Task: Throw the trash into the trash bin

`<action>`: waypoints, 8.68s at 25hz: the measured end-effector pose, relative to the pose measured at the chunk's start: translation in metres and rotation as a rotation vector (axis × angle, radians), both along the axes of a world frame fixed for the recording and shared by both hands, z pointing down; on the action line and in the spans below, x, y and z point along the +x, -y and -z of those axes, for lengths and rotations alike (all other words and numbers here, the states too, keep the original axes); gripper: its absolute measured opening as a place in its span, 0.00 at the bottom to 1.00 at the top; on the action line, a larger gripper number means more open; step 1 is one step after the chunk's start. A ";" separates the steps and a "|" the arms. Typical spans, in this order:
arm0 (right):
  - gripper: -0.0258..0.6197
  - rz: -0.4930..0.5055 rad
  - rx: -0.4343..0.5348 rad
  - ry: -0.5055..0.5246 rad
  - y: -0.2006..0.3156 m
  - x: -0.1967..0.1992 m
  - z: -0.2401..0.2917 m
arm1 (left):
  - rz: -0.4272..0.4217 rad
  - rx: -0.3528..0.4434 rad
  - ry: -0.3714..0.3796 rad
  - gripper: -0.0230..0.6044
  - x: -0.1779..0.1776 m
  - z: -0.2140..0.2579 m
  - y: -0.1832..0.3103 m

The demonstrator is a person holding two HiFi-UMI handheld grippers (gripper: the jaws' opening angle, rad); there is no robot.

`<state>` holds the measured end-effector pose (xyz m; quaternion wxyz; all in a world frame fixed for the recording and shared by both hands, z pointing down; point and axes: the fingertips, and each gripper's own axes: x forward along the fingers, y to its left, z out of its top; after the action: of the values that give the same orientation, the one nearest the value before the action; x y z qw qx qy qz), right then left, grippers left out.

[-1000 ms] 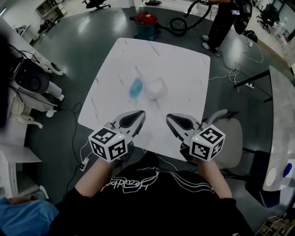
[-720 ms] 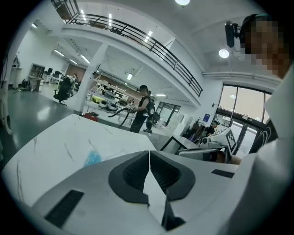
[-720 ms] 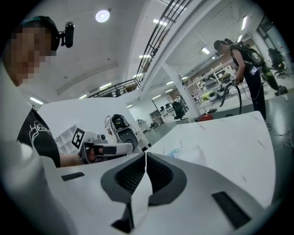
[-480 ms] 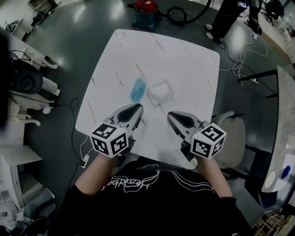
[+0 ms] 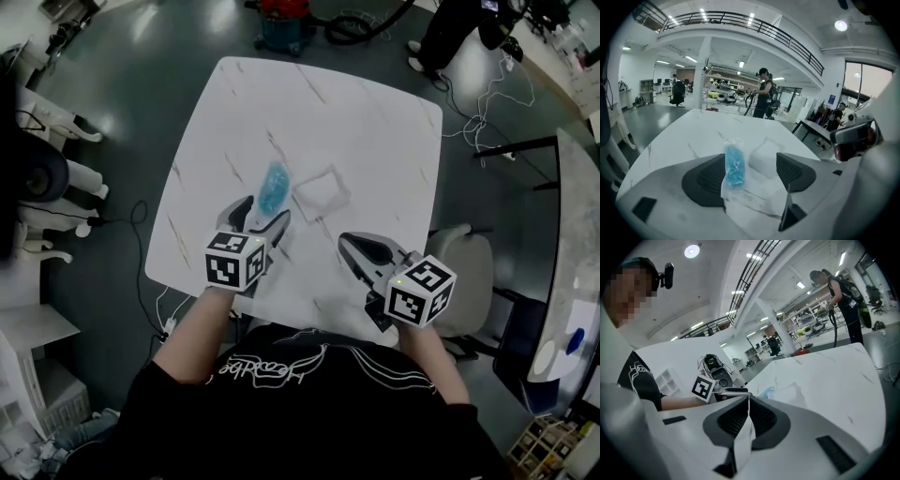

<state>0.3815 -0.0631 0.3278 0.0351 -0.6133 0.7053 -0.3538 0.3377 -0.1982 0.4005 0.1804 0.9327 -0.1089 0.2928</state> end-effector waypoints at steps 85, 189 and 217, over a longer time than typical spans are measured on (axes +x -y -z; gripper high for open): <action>0.09 0.604 -0.008 -0.048 -0.075 -0.336 -0.008 | 0.690 -0.047 -0.221 0.09 -0.430 0.078 -0.154; 0.09 0.116 0.240 -0.244 -0.228 -0.141 0.127 | -0.078 0.069 -0.392 0.04 -0.182 0.211 -0.300; 0.09 -0.077 0.042 -0.120 -0.129 -0.008 0.039 | -0.266 0.026 -0.190 0.05 -0.006 0.107 -0.167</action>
<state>0.3734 0.0660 0.2891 0.0194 -0.6592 0.6892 -0.3000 0.3321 -0.0316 0.2938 0.1374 0.9646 0.0293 0.2232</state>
